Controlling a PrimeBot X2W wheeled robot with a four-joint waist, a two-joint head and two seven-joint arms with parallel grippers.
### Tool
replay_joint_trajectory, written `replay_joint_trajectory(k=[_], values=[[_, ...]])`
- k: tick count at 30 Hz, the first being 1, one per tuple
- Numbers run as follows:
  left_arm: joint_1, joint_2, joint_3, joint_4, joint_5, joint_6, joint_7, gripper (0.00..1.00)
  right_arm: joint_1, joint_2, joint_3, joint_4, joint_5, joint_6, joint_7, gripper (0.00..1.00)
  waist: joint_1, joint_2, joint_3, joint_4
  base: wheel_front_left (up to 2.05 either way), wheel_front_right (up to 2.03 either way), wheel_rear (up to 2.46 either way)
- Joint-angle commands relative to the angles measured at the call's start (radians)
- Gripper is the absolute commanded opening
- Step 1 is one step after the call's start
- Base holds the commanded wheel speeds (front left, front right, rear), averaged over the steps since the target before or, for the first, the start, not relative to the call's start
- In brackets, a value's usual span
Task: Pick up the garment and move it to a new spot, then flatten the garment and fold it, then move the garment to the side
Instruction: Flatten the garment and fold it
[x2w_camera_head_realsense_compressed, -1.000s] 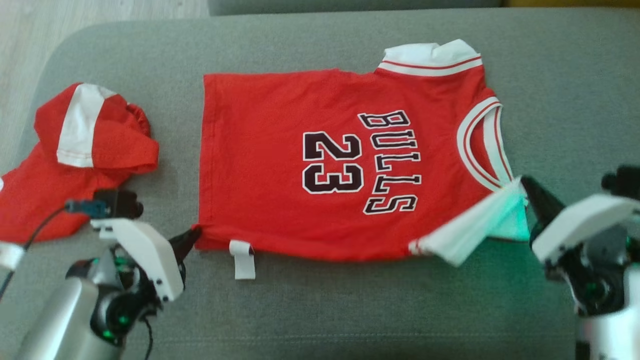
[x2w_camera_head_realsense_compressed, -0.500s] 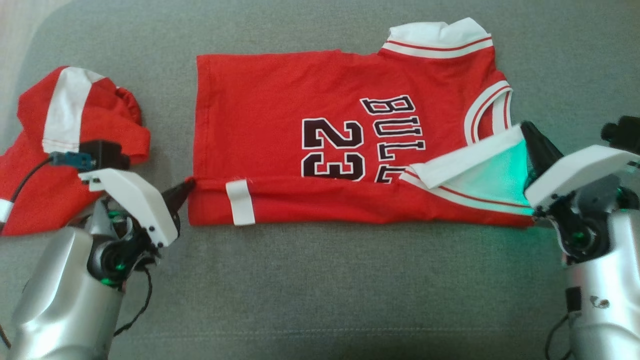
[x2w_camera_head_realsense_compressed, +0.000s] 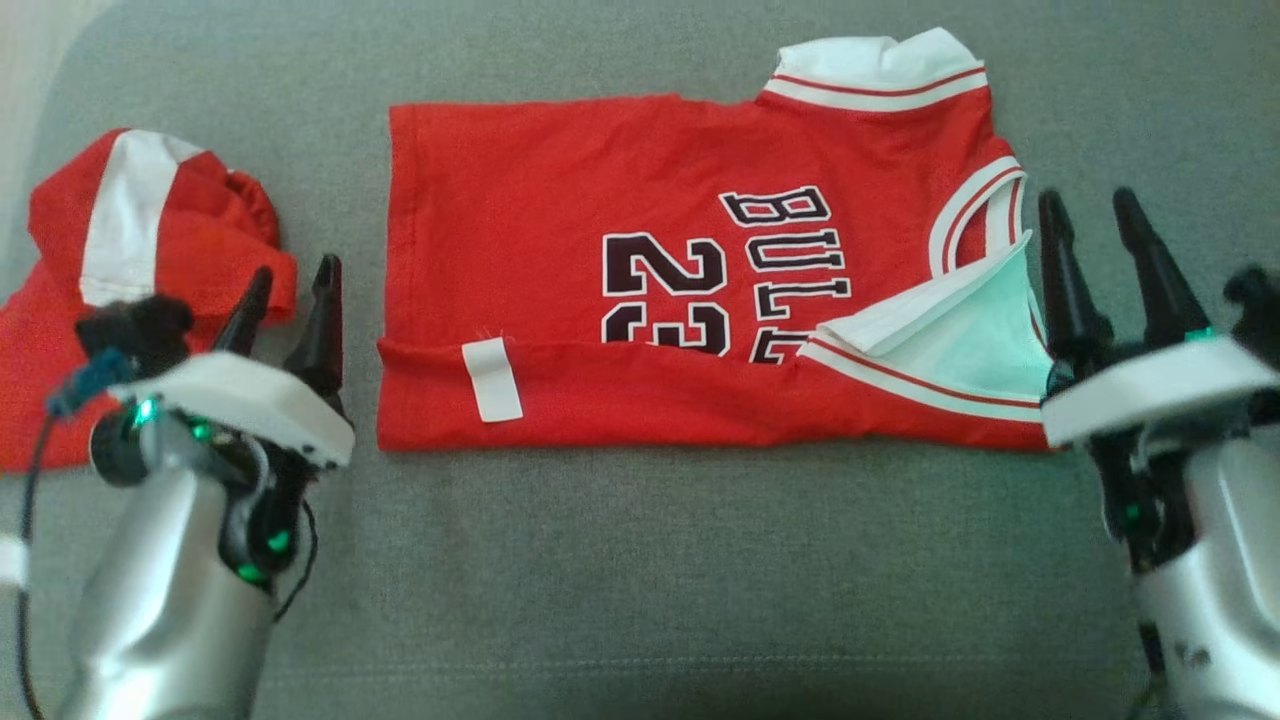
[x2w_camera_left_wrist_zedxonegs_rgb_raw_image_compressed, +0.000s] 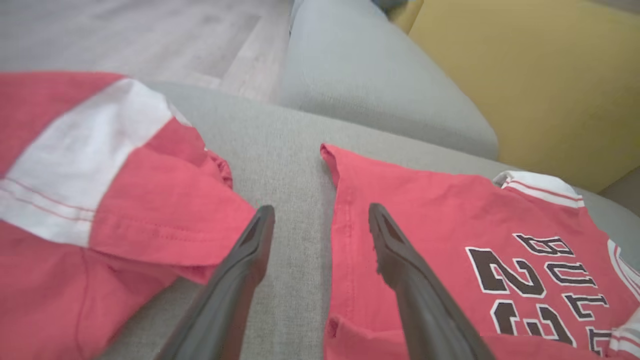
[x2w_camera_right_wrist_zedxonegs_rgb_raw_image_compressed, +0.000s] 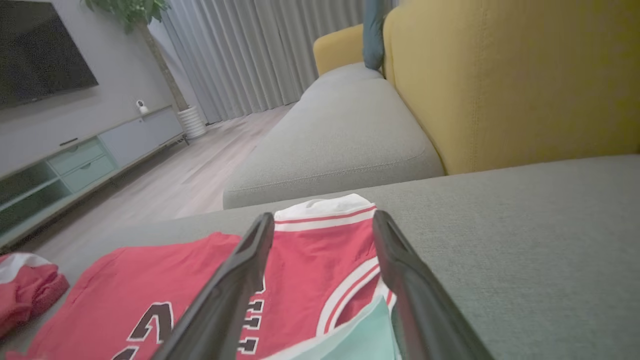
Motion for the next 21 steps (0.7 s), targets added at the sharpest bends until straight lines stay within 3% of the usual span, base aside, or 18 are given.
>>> replay_joint_trajectory(k=[1, 5, 11, 21], values=[[0.009, 0.020, 0.040, -0.048, 0.029, 0.020, -0.069, 1.00, 0.033, -0.022, 0.024, -0.052, -0.029, 0.004, -0.030, 1.00, -0.0001, 0.0000, -0.017, 0.002, 0.00, 0.00, 0.00], [0.082, 0.020, 0.033, -0.110, 0.107, 0.076, -0.195, 1.00, 0.110, -0.031, 0.034, -0.121, -0.105, 0.004, -0.053, 1.00, -0.0001, 0.0000, -0.038, -0.003, 0.00, 0.00, 0.00], [0.211, 0.020, 0.017, -0.251, 0.214, 0.145, -0.236, 1.00, 0.252, 0.003, -0.010, -0.229, -0.176, 0.004, -0.043, 1.00, -0.0001, 0.0000, -0.071, -0.007, 0.00, 0.00, 0.00], [0.358, 0.003, 0.012, -0.357, 0.269, 0.186, -0.240, 1.00, 0.395, 0.067, -0.066, -0.322, -0.223, 0.004, 0.001, 1.00, -0.0001, 0.0000, -0.108, -0.011, 0.00, 0.00, 0.00]])
